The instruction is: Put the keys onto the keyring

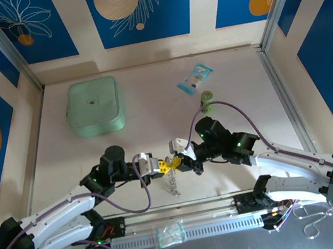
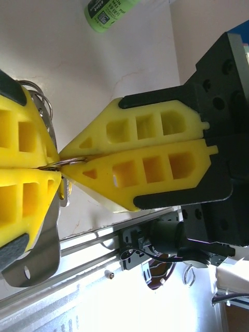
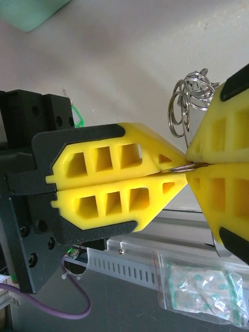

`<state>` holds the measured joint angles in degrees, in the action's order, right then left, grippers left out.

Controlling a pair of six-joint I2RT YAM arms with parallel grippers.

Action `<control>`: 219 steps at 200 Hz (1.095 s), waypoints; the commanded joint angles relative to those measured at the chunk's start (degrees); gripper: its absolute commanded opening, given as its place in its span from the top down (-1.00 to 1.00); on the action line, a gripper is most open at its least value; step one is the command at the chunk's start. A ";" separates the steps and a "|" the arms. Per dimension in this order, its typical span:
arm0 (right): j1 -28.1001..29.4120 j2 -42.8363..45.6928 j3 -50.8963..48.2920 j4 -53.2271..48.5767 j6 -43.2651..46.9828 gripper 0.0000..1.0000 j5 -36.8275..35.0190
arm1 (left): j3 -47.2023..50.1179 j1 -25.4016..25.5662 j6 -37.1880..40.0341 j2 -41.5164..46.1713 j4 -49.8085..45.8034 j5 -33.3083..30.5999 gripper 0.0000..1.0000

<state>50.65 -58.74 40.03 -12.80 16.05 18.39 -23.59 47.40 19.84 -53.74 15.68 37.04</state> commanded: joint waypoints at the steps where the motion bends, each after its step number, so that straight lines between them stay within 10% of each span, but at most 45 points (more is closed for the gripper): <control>1: -0.70 -0.18 2.60 -2.32 3.36 1.00 -0.07 | -1.56 0.35 1.57 0.70 0.35 -2.14 0.83; 24: -3.23 -1.79 6.46 -7.74 8.73 1.00 0.72 | -5.66 0.25 4.36 -0.30 -5.11 -5.82 0.37; 54: -6.40 -5.00 12.32 -14.13 15.99 1.00 1.59 | -11.35 -0.01 10.75 -3.82 -13.48 -6.62 0.33; 219: -4.16 -10.23 19.58 -20.80 24.58 1.00 -3.46 | -14.81 -0.85 11.37 -11.30 -12.03 -9.01 0.84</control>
<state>44.80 -69.65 57.08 -34.50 39.07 12.73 -37.06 46.89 31.92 -63.94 4.54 28.58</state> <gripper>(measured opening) 0.054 0.121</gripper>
